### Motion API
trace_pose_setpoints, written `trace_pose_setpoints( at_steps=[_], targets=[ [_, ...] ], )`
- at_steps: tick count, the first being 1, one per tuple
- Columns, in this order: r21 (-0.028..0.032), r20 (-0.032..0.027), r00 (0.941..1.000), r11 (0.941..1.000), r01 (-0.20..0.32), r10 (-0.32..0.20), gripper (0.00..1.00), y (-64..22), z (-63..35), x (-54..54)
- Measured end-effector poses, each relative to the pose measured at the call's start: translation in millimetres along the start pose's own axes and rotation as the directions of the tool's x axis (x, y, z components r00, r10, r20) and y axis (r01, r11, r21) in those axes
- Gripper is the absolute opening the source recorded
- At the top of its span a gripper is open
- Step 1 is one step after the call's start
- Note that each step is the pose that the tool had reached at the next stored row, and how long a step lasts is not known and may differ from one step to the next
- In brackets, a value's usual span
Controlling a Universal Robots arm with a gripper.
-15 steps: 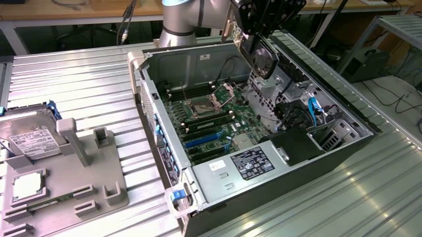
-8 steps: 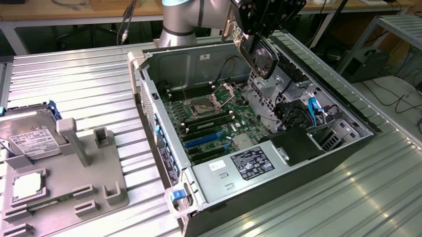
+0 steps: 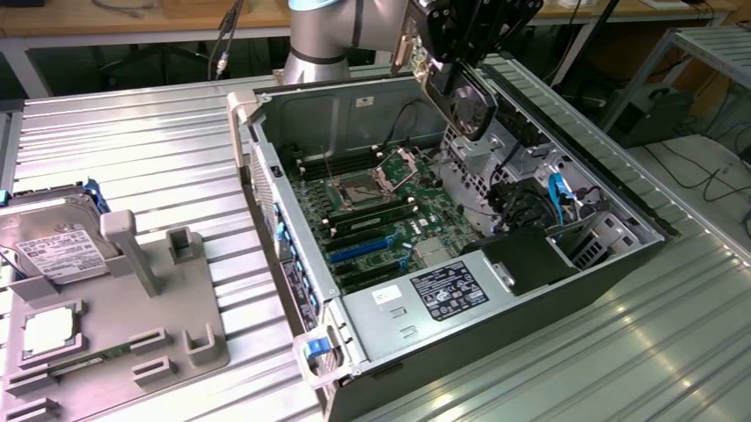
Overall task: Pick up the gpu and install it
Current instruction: 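Insert the gpu into the slot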
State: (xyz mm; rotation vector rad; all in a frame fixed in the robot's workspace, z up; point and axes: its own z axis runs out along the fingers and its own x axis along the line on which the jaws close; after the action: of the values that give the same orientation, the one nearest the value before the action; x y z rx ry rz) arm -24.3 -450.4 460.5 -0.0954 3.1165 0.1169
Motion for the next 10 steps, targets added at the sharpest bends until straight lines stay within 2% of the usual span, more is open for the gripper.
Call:
trace_pose_setpoints(
  at_steps=[10],
  targets=[
    [-0.0014, -0.0040, 0.9985, 0.9985, 0.054, -0.054, 0.28, -0.5, 0.0, 0.0]
  ],
)
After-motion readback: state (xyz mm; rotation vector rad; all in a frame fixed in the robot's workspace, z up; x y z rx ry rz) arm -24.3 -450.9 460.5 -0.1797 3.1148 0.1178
